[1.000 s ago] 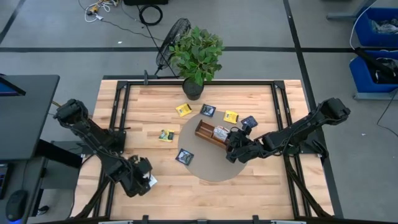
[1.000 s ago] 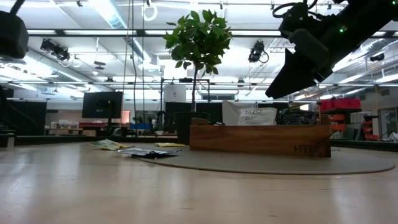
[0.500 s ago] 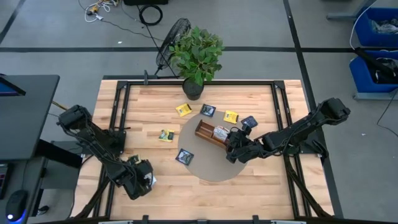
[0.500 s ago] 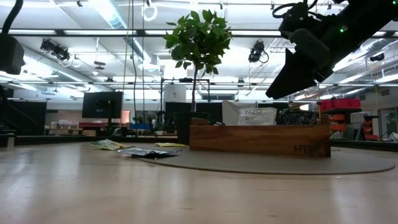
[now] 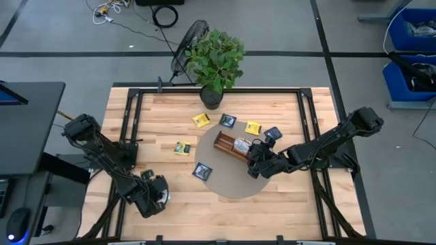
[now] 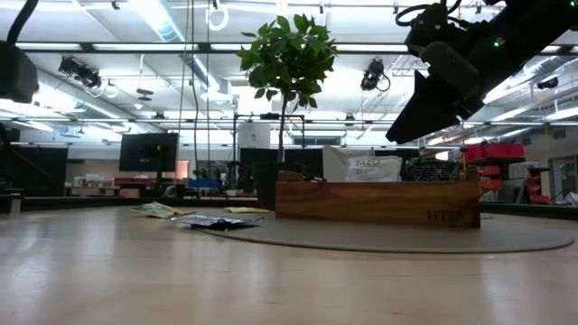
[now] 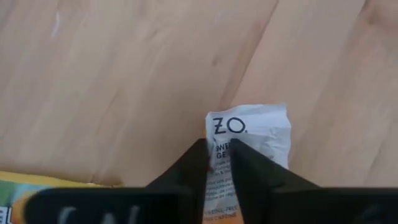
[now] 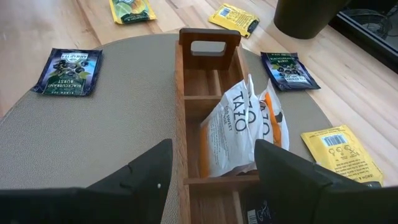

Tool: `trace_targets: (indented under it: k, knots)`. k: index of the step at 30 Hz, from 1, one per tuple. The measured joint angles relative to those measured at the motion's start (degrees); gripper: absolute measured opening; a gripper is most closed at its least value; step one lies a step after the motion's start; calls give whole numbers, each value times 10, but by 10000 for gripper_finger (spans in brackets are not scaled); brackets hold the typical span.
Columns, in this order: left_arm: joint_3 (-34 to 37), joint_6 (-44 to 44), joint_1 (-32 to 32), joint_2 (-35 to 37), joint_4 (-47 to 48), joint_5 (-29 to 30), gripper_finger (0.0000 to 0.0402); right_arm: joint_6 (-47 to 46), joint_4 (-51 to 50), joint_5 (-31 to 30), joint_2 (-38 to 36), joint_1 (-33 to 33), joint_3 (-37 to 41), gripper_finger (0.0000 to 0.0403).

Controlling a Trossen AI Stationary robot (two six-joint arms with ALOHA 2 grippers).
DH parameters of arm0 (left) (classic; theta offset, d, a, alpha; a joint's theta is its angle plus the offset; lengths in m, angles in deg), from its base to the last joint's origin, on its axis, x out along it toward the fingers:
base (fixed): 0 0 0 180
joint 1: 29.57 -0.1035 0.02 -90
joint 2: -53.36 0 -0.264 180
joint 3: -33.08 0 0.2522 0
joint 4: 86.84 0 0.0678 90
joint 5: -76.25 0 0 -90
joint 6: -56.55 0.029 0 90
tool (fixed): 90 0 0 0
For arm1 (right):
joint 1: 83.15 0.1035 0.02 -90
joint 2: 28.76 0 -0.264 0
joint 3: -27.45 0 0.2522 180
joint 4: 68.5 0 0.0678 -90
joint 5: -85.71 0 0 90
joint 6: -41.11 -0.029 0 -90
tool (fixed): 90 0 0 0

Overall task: Pick & Place Tea
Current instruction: Put the orange tea bag into the middle section of the wooden organizer

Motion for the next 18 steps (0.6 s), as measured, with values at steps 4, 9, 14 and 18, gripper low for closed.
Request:
trace_targets:
  k: [4, 9, 14, 18]
  knots:
    - [0, 23, 0, 1, 0, 2, 16, 0, 0, 0, 0, 0, 0, 235]
    - [0, 39, -10, 1, -1, 17, 4, 0, 0, 0, 0, 0, 0, 235]
    - [0, 69, -21, 1, -15, 67, 3, 0, 0, 0, 0, 0, 0, 235]
    - [0, 103, -31, 1, -51, 115, 3, 0, 10, 5, 0, 0, 0, 235]
